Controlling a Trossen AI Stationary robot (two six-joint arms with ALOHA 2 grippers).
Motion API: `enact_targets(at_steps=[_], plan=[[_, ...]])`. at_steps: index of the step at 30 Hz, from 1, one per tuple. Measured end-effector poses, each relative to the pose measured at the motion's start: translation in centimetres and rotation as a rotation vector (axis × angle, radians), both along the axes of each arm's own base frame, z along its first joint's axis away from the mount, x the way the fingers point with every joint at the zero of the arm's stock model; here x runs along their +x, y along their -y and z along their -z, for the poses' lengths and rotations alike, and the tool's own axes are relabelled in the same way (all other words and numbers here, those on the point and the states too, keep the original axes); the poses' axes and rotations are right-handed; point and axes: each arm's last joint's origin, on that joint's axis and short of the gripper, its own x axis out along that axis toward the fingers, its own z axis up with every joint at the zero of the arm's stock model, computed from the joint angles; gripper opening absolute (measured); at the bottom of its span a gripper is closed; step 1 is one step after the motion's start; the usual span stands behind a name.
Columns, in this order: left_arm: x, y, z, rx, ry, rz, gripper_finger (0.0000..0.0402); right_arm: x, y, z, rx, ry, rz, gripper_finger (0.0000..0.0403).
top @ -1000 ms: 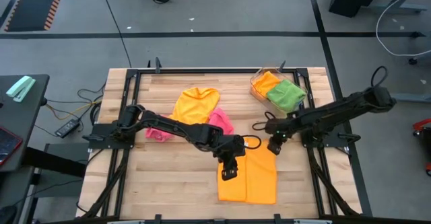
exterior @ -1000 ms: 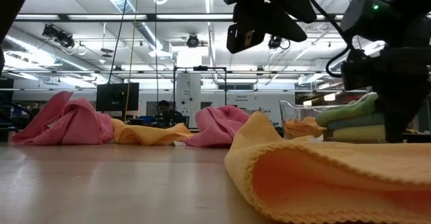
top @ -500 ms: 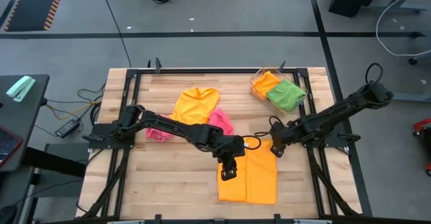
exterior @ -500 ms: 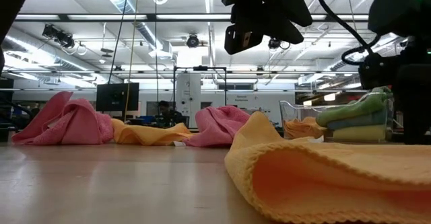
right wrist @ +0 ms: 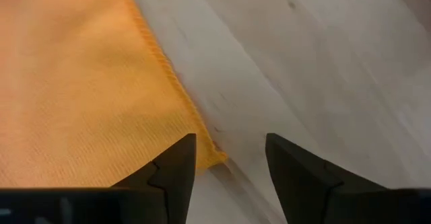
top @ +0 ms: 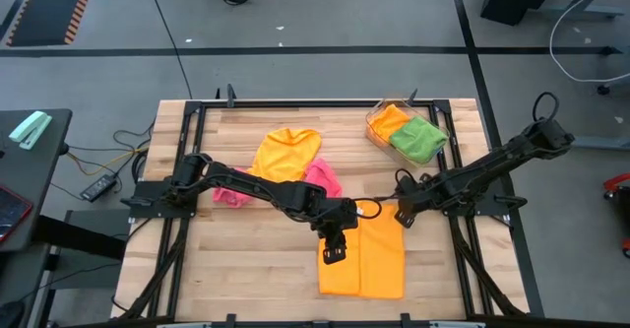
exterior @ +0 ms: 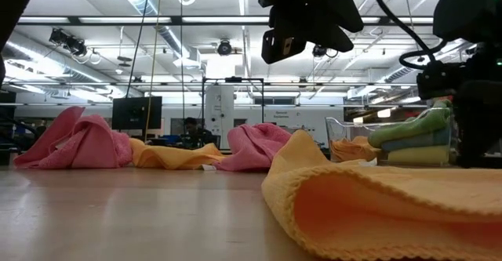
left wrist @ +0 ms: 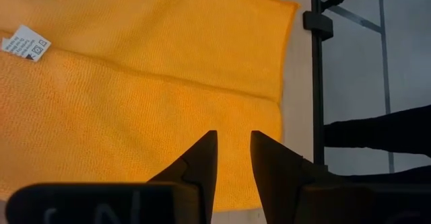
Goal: Fold microfiber towels
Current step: Fold the bottom orange towel
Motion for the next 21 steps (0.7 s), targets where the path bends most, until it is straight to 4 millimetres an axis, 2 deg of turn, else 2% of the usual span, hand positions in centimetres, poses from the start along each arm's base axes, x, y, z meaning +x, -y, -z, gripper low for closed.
enact_targets(at_steps=[4, 8, 11, 15, 21], plan=[[0.0, 0.0, 0.0, 0.000, -0.002, 0.000, 0.0097, 0.4, -0.1, 0.3, -0.007, 0.026, -0.061, 0.0188], [0.0, 0.0, 0.0, 0.001, -0.005, 0.000, 0.0094, 0.1, -0.1, 1.4, 0.005, 0.015, -0.048, 0.0188], [0.0, 0.0, 0.0, 0.001, -0.005, 0.000, 0.0096, 0.0, -0.2, 1.4, -0.003, 0.010, -0.052, 0.0176], [0.0, 0.0, 0.0, 0.001, -0.006, 0.000, 0.0095, 0.0, -0.4, 1.2, -0.025, 0.003, -0.107, 0.0129], [0.0, 0.0, 0.0, -0.001, -0.007, -0.001, 0.0088, -0.3, -0.4, 1.2, -0.029, -0.040, -0.130, 0.0027]])
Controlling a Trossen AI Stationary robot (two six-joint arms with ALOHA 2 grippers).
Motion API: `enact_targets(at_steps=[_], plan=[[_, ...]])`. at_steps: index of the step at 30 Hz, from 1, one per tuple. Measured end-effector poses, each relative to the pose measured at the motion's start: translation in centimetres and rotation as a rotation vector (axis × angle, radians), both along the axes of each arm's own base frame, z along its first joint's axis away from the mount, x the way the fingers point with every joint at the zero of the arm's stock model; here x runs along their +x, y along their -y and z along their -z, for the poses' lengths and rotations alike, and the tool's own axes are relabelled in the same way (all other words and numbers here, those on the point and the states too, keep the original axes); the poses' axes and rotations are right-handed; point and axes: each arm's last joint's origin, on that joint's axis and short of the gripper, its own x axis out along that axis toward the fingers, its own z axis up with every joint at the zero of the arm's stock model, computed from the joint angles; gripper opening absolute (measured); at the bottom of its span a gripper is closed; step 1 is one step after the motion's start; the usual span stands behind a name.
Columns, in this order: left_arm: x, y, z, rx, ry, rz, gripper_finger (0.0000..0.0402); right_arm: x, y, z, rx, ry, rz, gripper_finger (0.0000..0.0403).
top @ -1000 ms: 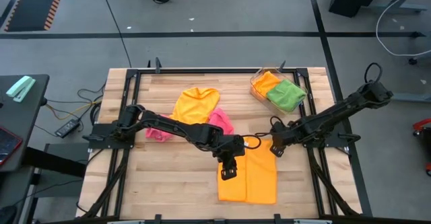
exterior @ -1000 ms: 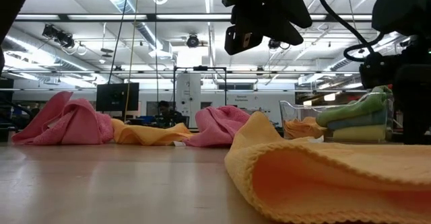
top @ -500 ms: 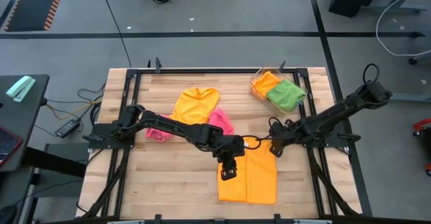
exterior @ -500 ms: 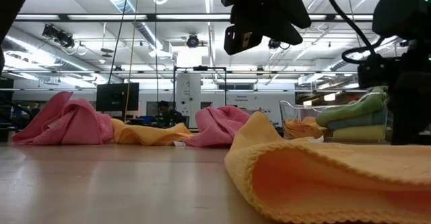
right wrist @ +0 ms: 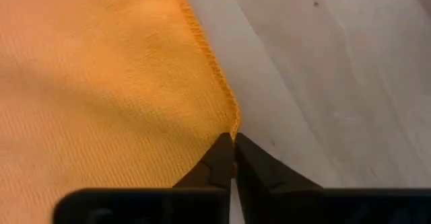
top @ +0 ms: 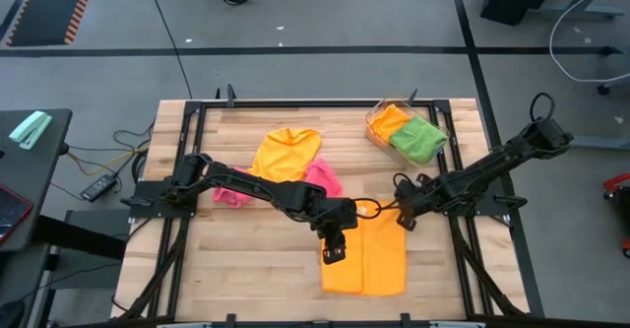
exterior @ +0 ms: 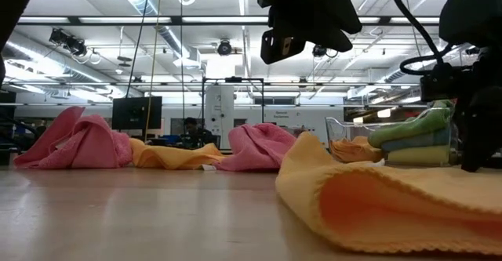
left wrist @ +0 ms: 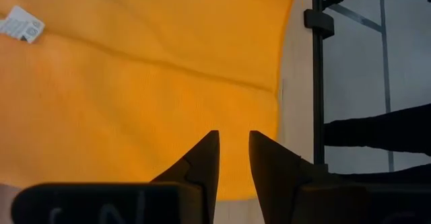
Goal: Fold microfiber towels
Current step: Fold the bottom orange towel
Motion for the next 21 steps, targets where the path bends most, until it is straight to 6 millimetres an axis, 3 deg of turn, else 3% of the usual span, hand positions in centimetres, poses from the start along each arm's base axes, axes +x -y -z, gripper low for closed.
enact_targets(at_steps=[2, 9, 16, 21], plan=[[0.0, 0.0, 0.0, -0.013, -0.002, 0.010, 0.0087, 0.0, -0.1, -0.5, 0.015, -0.038, -0.026, 0.0010], [-0.1, 0.8, -0.1, -0.031, 0.001, 0.025, 0.0091, 0.7, -0.2, -3.9, 0.104, -0.133, -0.080, 0.0006], [-1.0, 2.2, -0.7, -0.024, -0.005, 0.090, 0.0078, 2.6, -0.6, -7.2, 0.245, -0.059, -0.099, 0.0005], [-2.9, 3.9, -2.1, 0.089, 0.012, 0.199, 0.0063, 4.1, -0.3, -8.1, 0.331, 0.073, -0.065, 0.0005]])
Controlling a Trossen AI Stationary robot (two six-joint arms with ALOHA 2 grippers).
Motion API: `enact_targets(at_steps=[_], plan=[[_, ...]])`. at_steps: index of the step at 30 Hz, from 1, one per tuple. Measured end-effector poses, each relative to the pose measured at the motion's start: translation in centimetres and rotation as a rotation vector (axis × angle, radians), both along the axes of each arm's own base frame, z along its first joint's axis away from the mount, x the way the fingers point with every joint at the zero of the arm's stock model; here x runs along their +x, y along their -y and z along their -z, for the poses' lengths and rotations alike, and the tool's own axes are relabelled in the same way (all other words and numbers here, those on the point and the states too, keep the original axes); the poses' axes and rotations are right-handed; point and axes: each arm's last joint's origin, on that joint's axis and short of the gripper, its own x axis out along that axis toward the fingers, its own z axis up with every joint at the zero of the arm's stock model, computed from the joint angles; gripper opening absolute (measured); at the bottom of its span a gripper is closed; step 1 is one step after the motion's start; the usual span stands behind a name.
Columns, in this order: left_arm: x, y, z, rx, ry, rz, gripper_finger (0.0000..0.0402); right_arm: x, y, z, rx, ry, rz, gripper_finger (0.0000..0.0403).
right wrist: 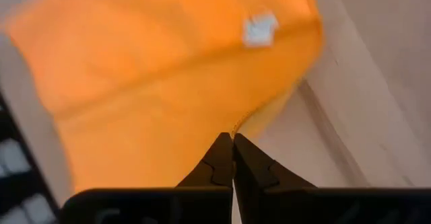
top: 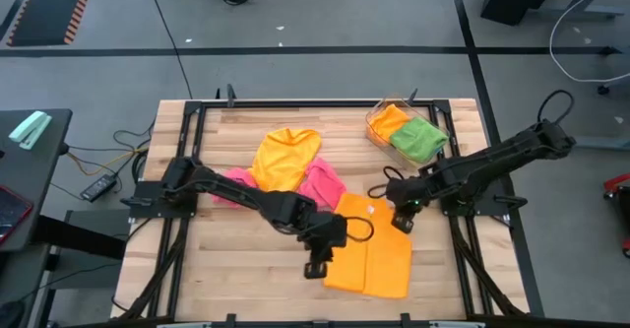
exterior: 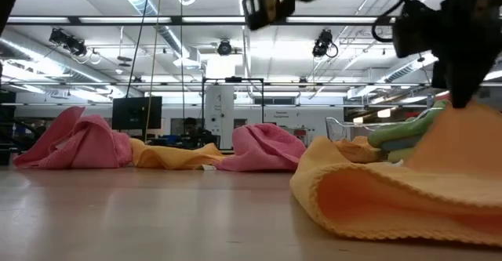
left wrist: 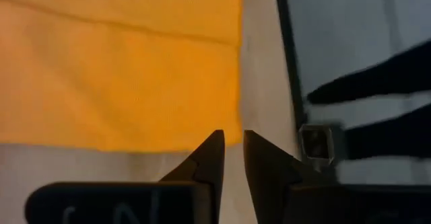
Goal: Fold microfiber towels
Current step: Fold the bottom orange towel
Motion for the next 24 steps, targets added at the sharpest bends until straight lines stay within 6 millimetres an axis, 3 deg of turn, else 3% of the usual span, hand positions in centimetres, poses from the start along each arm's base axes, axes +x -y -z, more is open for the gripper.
enact_targets(at_steps=[8, 15, 24], plan=[[-2.1, 3.1, 0.4, 0.165, 0.079, 0.193, 0.0032, 2.0, 0.6, 0.0, 0.049, 0.149, 0.078, 0.0004], [-4.1, 2.3, 1.7, 0.177, 0.067, 0.203, 0.0006, 3.8, 1.1, 0.6, 0.057, 0.211, 0.123, 0.0004], [-7.8, 1.1, 3.2, 0.124, 0.017, 0.109, 0.0031, 6.9, 2.7, 3.5, 0.077, 0.207, 0.215, 0.0004]])
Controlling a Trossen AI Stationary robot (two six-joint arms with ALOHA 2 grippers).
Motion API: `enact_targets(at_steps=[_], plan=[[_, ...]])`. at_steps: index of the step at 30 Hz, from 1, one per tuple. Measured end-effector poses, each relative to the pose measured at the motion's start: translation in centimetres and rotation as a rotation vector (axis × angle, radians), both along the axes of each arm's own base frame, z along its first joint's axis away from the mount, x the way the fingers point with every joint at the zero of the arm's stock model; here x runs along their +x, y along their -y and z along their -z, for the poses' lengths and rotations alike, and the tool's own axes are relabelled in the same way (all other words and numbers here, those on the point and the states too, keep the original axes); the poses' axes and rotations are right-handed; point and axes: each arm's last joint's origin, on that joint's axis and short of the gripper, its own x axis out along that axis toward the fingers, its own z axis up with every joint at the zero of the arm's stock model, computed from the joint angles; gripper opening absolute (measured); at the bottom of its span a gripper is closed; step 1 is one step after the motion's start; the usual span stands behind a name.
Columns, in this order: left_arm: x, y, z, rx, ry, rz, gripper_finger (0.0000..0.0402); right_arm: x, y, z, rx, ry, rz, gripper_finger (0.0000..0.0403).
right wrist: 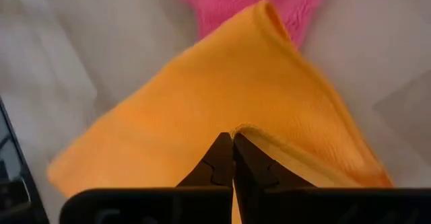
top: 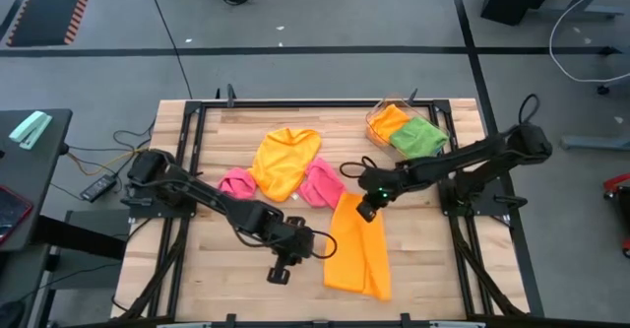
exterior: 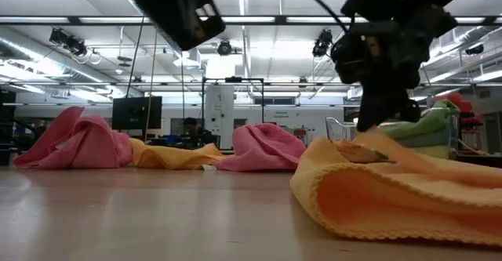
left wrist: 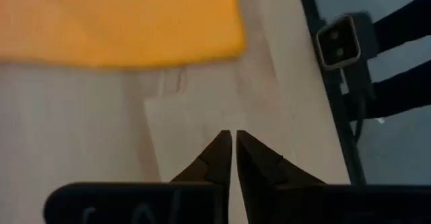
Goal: Fold microfiber towels
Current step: Fold the bottom orange towel
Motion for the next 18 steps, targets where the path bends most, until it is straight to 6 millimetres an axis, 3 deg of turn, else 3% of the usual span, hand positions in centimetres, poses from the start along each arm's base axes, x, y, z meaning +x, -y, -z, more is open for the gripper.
enact_targets(at_steps=[9, 14, 18], plan=[[-1.4, 0.3, 0.2, -0.014, -0.009, -0.012, 0.0008, 1.3, 1.5, 0.3, 0.078, 0.059, 0.157, 0.0007], [-1.1, 0.4, 0.0, -0.011, 0.032, -0.023, 0.0025, 1.4, 2.0, -0.4, 0.093, 0.113, 0.176, 0.0007], [-0.8, 0.2, -0.2, -0.009, 0.061, -0.041, 0.0036, 1.7, 2.2, 0.2, 0.080, 0.093, 0.181, 0.0008]])
